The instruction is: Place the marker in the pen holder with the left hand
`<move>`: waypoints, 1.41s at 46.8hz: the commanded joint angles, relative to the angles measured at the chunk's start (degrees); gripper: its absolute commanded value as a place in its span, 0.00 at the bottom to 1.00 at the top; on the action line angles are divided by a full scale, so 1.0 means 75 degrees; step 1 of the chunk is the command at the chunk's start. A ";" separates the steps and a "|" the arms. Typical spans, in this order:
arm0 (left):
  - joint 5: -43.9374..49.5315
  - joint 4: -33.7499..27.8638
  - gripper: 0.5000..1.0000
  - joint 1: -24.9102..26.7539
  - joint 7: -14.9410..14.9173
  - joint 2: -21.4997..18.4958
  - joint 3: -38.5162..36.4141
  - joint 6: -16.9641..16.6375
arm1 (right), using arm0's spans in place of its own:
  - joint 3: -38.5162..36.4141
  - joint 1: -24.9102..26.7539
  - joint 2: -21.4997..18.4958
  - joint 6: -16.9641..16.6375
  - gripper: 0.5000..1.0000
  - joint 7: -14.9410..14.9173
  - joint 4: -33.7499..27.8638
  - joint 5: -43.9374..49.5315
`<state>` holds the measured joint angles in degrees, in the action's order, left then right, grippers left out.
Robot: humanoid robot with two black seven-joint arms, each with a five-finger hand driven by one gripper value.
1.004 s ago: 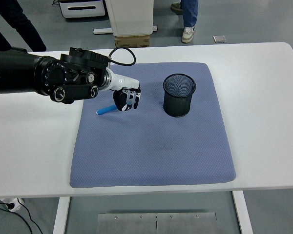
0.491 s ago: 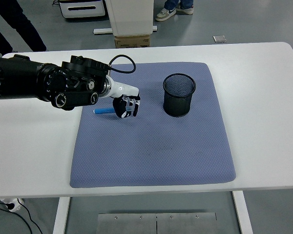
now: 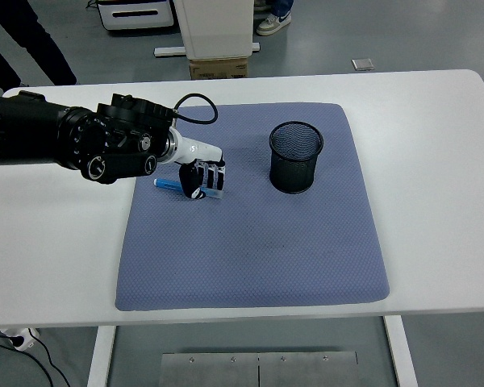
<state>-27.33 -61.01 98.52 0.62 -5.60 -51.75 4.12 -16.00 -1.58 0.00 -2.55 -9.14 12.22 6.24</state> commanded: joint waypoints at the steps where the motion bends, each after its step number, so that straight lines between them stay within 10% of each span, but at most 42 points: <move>1: 0.0000 0.0001 0.26 0.0001 -0.0001 0.0008 -0.0096 -0.0011 | 0.0000 0.0000 0.0000 0.0000 1.00 0.0000 0.0000 0.0000; 66: 0.0000 0.0036 0.01 0.0165 0.0081 -0.0027 -0.0366 -0.0023 | 0.0000 0.0000 0.0000 0.0000 1.00 0.0000 0.0000 0.0000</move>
<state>-27.34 -60.75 99.66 1.22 -5.80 -54.49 3.96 -16.00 -1.58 0.00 -2.55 -9.14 12.22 6.24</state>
